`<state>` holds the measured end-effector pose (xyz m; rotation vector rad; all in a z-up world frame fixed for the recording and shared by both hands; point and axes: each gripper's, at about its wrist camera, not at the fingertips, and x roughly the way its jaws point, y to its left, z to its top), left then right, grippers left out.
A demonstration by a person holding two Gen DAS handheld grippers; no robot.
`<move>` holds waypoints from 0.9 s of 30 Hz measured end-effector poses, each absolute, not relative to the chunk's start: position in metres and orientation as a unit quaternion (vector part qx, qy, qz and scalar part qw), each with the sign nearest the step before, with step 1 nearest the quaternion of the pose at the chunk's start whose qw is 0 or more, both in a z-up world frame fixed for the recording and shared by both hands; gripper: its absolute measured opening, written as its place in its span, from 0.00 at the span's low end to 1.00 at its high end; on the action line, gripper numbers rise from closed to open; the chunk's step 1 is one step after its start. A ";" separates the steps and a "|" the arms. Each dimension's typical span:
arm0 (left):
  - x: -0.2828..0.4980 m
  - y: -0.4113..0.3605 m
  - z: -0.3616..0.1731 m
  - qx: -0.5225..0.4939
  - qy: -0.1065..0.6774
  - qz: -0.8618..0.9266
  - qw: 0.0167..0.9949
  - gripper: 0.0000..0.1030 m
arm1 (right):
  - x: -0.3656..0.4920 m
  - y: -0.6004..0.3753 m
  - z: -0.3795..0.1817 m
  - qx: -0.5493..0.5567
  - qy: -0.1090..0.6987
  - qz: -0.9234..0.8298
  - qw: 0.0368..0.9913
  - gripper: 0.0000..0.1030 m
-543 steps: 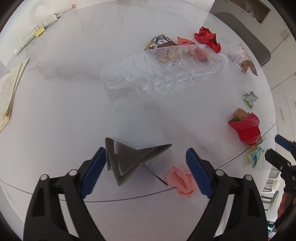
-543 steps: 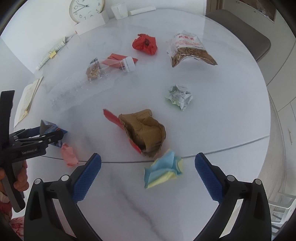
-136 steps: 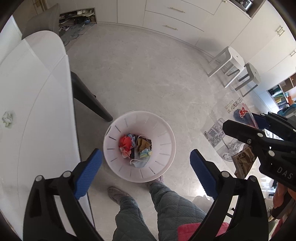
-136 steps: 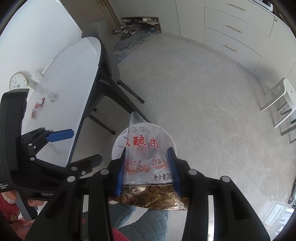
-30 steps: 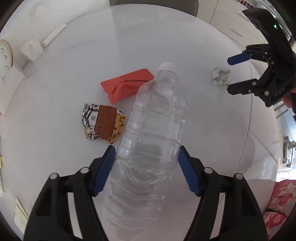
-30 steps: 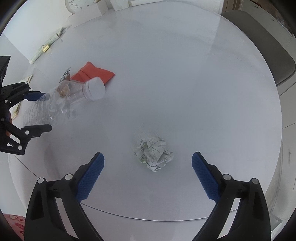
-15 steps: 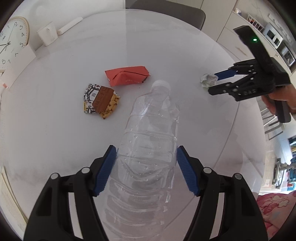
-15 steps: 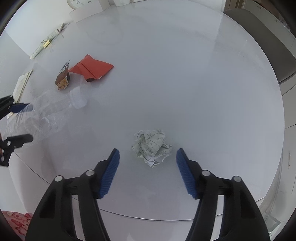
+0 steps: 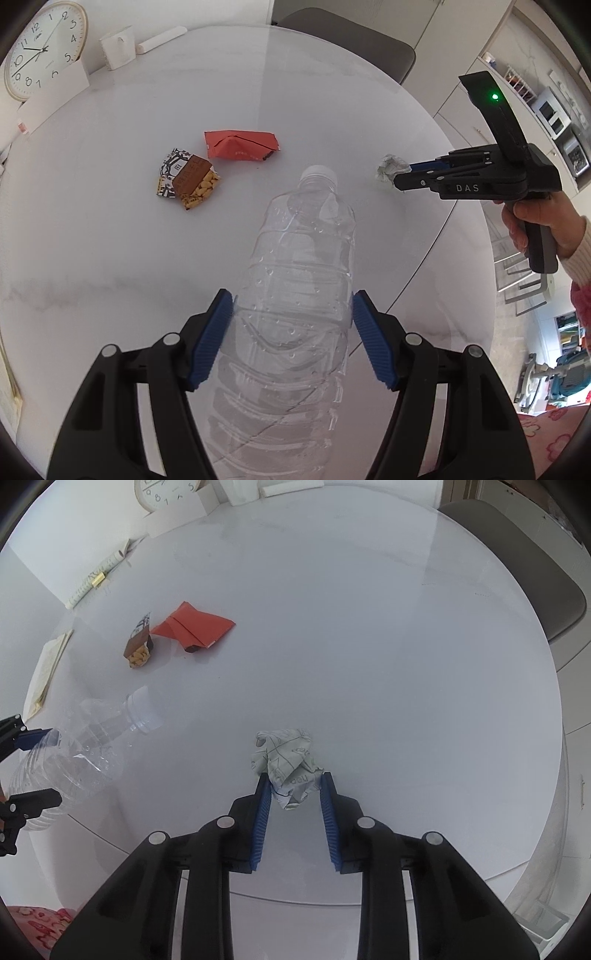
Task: Collect trash
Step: 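Carry the bottle and crumpled paper to the wastebasket and open both grippers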
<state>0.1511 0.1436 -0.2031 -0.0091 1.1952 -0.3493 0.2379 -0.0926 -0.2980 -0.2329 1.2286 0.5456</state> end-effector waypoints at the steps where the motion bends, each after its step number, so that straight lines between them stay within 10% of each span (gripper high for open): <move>1: 0.148 0.142 -0.202 -0.007 0.558 -0.162 0.813 0.63 | 0.235 -0.096 -0.296 -0.102 0.566 0.252 0.779 0.27; 27: 0.055 -0.050 -0.163 0.058 0.535 -0.242 0.807 0.63 | 0.056 -0.295 -0.258 0.013 0.547 0.166 0.820 0.27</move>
